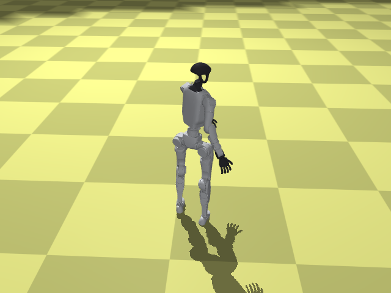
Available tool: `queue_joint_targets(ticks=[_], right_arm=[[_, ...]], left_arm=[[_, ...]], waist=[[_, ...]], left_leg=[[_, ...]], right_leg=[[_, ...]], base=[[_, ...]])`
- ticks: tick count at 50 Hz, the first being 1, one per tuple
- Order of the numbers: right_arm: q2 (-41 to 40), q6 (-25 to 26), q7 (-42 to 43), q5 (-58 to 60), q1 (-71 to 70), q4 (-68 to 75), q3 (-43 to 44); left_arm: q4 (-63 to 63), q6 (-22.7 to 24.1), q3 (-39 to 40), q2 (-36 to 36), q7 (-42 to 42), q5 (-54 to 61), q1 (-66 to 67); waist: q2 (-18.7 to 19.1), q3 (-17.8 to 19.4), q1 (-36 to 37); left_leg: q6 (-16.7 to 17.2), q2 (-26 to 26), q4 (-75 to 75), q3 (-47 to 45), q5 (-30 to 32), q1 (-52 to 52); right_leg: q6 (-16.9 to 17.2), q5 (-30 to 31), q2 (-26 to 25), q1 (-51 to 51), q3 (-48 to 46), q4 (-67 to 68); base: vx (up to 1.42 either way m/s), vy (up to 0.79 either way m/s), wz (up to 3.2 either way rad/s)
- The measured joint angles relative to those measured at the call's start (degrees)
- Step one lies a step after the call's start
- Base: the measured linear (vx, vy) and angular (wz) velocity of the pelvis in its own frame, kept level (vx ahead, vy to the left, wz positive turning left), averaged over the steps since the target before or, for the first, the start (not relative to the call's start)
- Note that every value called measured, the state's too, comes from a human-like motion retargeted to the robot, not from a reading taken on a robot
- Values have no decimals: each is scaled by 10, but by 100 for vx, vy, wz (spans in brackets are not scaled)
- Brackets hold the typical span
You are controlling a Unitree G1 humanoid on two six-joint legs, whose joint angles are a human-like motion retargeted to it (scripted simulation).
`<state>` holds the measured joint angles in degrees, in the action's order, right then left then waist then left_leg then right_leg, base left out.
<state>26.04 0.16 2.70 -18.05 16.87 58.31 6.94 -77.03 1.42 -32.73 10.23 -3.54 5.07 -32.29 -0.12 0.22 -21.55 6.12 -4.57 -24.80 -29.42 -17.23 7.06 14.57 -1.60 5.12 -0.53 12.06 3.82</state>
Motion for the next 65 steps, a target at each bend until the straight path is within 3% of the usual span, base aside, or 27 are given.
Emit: queue_joint_targets(ticks=[5,10,12,13,17,20,22,25,30,33,37,40,43,45,48,50,52,55,59,65], right_arm=[[11,-4,-1,-13,-3,10,14],[-1,-6,16,-70,4,17,34],[-6,1,-17,-74,12,20,38],[-7,-5,5,-81,15,22,39],[-7,-8,9,-72,27,29,38],[-1,-3,7,-53,30,36,38],[3,1,8,-46,26,42,34],[10,0,14,-46,15,46,20],[13,9,-8,-30,-5,37,1],[11,2,16,-34,-8,25,-1],[13,2,11,-28,-18,22,1],[20,3,9,-27,-27,29,1],[24,4,14,-37,-32,32,1],[23,2,20,-50,-33,31,2],[15,-5,21,-69,-27,23,5],[8,-10,17,-73,-16,15,9],[2,-15,14,-69,-4,8,14],[-2,-17,15,-62,11,2,18],[-7,-13,21,-55,21,6,22],[-21,-7,8,-41,22,27,22]], left_arm=[[-4,1,-8,-10,-3,5,-19],[-3,-19,-7,-19,-10,11,-46],[-5,-34,-8,-17,30,-45,-52],[-4,-31,-3,-21,2,-11,-53],[-1,-24,-7,-26,-7,0,-47],[7,-17,-15,-22,-3,1,-34],[14,-15,-18,-14,-1,2,-26],[20,-16,-18,-1,-1,8,-16],[13,-20,-15,27,24,-26,-3],[11,-12,-2,31,-3,13,11],[9,-10,8,33,4,11,22],[8,-11,15,29,8,10,23],[8,-18,14,28,6,13,23],[7,-21,12,28,3,20,22],[3,-27,13,27,-1,27,21],[-1,-28,19,25,-3,27,22],[-3,-25,28,21,-4,27,26],[4,-18,32,16,-3,34,39],[13,-9,25,14,-7,47,60],[11,-5,57,8,-7,20,74]], waist=[[26,1,5],[44,31,-21],[51,40,-33],[55,45,-39],[63,44,-65],[54,30,-78],[51,25,-75],[55,25,-54],[33,20,-19],[19,10,-8],[19,-3,2],[33,-3,15],[37,0,19],[39,9,15],[48,32,0],[50,41,-13],[51,44,-25],[49,43,-40],[27,33,-43],[16,20,24]], left_leg=[[13,9,153,9,60,-39],[18,12,178,59,62,-72],[27,8,177,80,61,-81],[33,8,177,89,61,-84],[46,18,176,124,54,-93],[40,47,185,141,43,-108],[32,61,195,144,37,-123],[23,62,194,136,28,-137],[0,64,45,113,33,-80],[0,56,-31,97,9,-31],[-3,24,25,10,-16,-18],[12,20,132,-7,40,-28],[14,31,163,35,63,-38],[16,34,171,57,60,-49],[26,24,186,94,66,-73],[33,21,191,125,69,-82],[42,22,193,155,69,-87],[49,32,197,197,66,-95],[36,69,206,243,57,-113],[21,84,188,267,44,-106]], right_leg=[[-15,-30,-10,6,-19,15],[-126,-78,-26,-10,-81,124],[-152,-114,-38,-35,-95,186],[-159,-127,-43,-48,-98,207],[-131,-127,-59,-67,-88,174],[-80,-44,-60,-60,-54,68],[-71,3,-57,-53,-38,37],[-84,-14,-56,-41,-34,41],[-62,-23,-24,-16,-25,34],[-46,-25,-2,-3,-34,26],[-22,-29,12,4,-62,21],[-27,-39,4,11,-81,22],[-50,-56,4,17,-102,36],[-83,-62,2,15,-125,67],[-160,-80,-20,-20,-138,184],[-172,-107,-40,-55,-122,260],[-155,-121,-52,-76,-112,276],[-121,-113,-59,-77,-82,195],[-74,-12,-47,-55,-5,54],[-58,-10,-21,-33,-48,36]], base=[[20,23,30],[18,22,88],[21,16,93],[22,13,92],[25,9,88],[28,4,65],[27,2,17],[24,2,-22],[21,3,-11],[21,7,37],[22,12,63],[21,16,50],[19,17,65],[18,17,93],[18,14,116],[20,8,136],[22,5,142],[24,2,138],[25,-2,111],[19,-3,60]])
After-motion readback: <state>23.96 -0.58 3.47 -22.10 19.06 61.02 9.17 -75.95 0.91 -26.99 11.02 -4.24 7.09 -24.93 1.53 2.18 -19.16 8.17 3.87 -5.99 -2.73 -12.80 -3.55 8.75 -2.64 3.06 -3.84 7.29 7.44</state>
